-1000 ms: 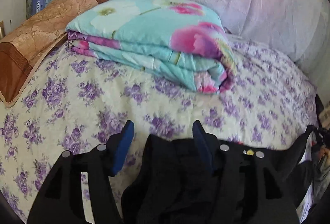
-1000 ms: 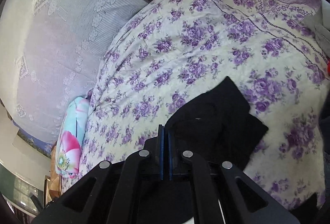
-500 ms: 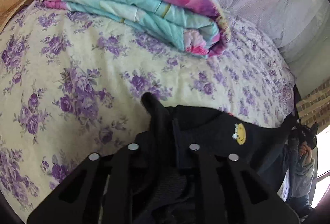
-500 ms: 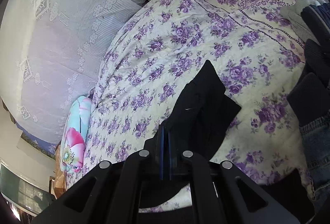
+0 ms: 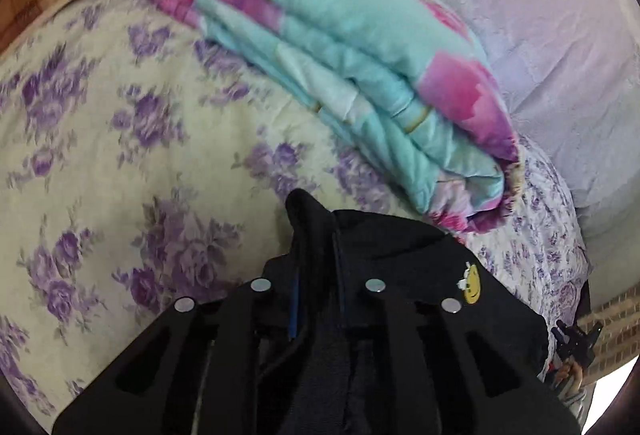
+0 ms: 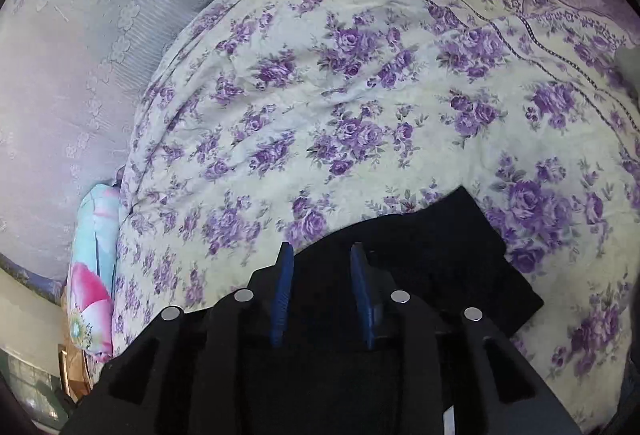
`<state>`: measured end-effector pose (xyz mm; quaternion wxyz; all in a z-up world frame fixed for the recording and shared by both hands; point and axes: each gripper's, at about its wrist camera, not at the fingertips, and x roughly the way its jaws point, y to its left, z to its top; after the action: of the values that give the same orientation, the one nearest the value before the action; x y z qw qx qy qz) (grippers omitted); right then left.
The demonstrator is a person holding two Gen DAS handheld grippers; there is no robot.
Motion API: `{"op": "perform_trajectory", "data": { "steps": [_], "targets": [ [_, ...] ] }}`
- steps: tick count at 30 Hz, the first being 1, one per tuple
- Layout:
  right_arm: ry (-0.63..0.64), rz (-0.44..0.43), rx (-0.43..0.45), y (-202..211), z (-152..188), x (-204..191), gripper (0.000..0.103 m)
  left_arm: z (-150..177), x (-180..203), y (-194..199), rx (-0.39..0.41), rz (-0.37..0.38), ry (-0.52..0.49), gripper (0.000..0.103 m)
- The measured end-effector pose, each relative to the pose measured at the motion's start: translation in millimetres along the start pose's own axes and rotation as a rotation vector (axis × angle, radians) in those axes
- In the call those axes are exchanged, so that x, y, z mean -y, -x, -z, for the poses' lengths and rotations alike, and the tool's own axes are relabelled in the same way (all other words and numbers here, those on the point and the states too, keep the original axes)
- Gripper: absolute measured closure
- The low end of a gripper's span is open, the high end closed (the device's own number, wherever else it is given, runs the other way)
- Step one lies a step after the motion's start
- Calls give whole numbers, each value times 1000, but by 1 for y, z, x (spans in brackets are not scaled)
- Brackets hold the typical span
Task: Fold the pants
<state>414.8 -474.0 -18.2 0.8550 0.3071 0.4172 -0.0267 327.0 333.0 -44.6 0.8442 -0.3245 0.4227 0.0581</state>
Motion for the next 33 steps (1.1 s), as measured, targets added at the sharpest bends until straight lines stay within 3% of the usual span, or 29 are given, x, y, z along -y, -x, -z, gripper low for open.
{"op": "perform_trajectory", "data": {
  "steps": [1, 3, 4, 5, 11, 19, 27, 33],
  "targets": [
    [-2, -43, 1, 4, 3, 2, 72, 3, -1, 6, 11, 5, -5, 83],
    [13, -72, 8, 17, 9, 6, 70, 6, 1, 24, 49, -11, -42, 60],
    [25, -72, 19, 28, 13, 9, 68, 7, 1, 37, 77, -28, -54, 40],
    [28, -75, 31, 39, 16, 12, 66, 10, 0, 48, 104, -38, -60, 34],
    [9, -108, 104, 119, 58, 47, 56, 44, -19, 110, 117, 1, -35, 33],
    [-53, -77, 80, 201, 159, 113, 45, 140, -70, 146, 25, 24, 50, 28],
    [-181, -100, 27, 208, 244, 158, 44, 192, -79, 162, 10, 76, 74, 26],
    [-174, -100, 57, 199, 246, 150, 32, 199, -62, 155, -2, 97, 74, 9]
  ]
}}
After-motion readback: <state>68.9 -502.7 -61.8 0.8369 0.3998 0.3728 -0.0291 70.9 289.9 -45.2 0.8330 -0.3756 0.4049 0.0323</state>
